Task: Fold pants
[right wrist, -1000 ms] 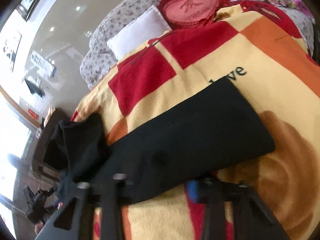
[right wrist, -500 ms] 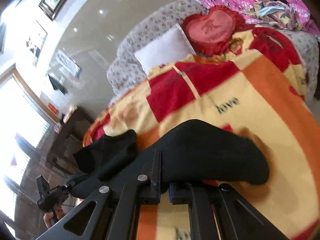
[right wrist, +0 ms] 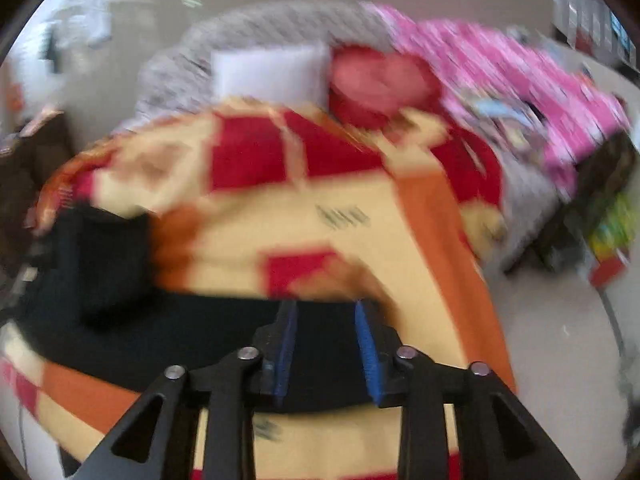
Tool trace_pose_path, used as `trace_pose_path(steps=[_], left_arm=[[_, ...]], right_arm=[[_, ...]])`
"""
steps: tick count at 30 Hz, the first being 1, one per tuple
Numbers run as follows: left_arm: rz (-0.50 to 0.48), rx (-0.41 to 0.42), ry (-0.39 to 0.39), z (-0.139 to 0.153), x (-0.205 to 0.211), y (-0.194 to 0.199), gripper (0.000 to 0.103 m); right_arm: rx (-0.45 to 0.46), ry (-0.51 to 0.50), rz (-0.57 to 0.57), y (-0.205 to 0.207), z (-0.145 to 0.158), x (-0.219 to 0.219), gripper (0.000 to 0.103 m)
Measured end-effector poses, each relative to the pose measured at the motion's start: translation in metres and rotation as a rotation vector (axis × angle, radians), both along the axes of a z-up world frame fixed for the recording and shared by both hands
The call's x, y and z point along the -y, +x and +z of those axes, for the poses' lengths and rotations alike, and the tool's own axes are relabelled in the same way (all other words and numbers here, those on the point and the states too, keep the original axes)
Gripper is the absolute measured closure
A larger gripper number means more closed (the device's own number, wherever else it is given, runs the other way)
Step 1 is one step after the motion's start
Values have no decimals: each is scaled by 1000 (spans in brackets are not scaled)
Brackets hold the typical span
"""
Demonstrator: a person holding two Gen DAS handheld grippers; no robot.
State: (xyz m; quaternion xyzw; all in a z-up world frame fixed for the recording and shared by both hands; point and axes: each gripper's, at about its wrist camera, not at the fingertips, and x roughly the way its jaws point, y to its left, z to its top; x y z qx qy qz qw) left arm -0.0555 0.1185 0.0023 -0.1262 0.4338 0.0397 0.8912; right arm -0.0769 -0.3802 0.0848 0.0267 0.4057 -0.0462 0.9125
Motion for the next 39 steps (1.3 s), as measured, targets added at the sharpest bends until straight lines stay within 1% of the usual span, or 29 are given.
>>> trace_pose_path(steps=[1, 2, 4, 5, 6, 8, 11, 14, 15, 16, 17, 19, 20, 22, 23, 24, 27, 28, 30, 31, 32, 33, 35, 36, 37, 39], left_arm=[[0, 23, 33, 6, 2, -2, 77], [-3, 41, 43, 11, 2, -1, 77], [-14, 65, 31, 14, 2, 3, 68], [-22, 77, 16, 14, 3, 6, 59], [-24, 87, -2, 13, 6, 10, 53], [-35, 98, -47, 6, 12, 21, 53], [-36, 73, -85, -7, 23, 39, 53], [-32, 52, -116, -23, 33, 55, 53], [-30, 37, -115, -30, 35, 62, 53], [-32, 22, -108, -35, 36, 66, 53], [-32, 1, -94, -41, 38, 70, 53], [-37, -20, -77, -50, 37, 74, 53], [-37, -12, -82, -51, 36, 73, 53], [-29, -3, -98, -50, 34, 73, 53], [-27, -3, -104, -50, 33, 73, 53], [-21, -4, -115, -48, 32, 74, 53], [-8, 0, -135, -45, 30, 74, 53], [-6, 4, -139, -43, 31, 74, 53], [-6, 13, -149, -39, 31, 74, 53], [-5, 18, -156, -37, 32, 75, 53], [-4, 19, -161, -37, 32, 76, 53], [-5, 16, -172, -36, 32, 78, 53], [-14, 4, -192, -36, 32, 81, 53], [-19, 3, -196, -36, 32, 81, 53], [-21, 5, -196, -35, 32, 81, 53], [-23, 9, -187, -34, 30, 81, 53]], right_arm=[[28, 14, 54, 6, 7, -16, 54], [57, 27, 130, 14, 14, -40, 48], [76, 49, 243, 28, 18, -76, 46], [78, 59, 292, 37, 16, -96, 46], [73, 62, 339, 48, 12, -119, 46], [48, 30, 396, 72, -3, -163, 46], [-15, 38, 453, 103, -28, -204, 46], [-61, 40, 484, 127, -48, -226, 46], [-79, 25, 485, 134, -58, -231, 49], [-100, 15, 468, 139, -67, -231, 68], [-118, 45, 461, 144, -72, -226, 82], [-114, 122, 455, 144, -73, -209, 95], [-99, 141, 438, 140, -69, -199, 96], [-38, 188, 384, 129, -54, -170, 97], [0, 223, 345, 121, -43, -147, 97], [25, 227, 308, 113, -34, -131, 98], [99, 179, 149, 101, -13, -73, 98], [103, 174, 102, 101, -11, -55, 98], [106, 145, -7, 105, -11, -17, 98], [99, 136, -44, 110, -13, -4, 98], [73, 147, -66, 117, -20, 9, 98], [31, 151, -67, 125, -28, 17, 98], [-80, 105, -65, 139, -47, 19, 96], [-87, 112, -71, 138, -50, 19, 94], [-70, 146, -75, 135, -49, 20, 92], [-21, 243, -65, 124, -44, 19, 86]])
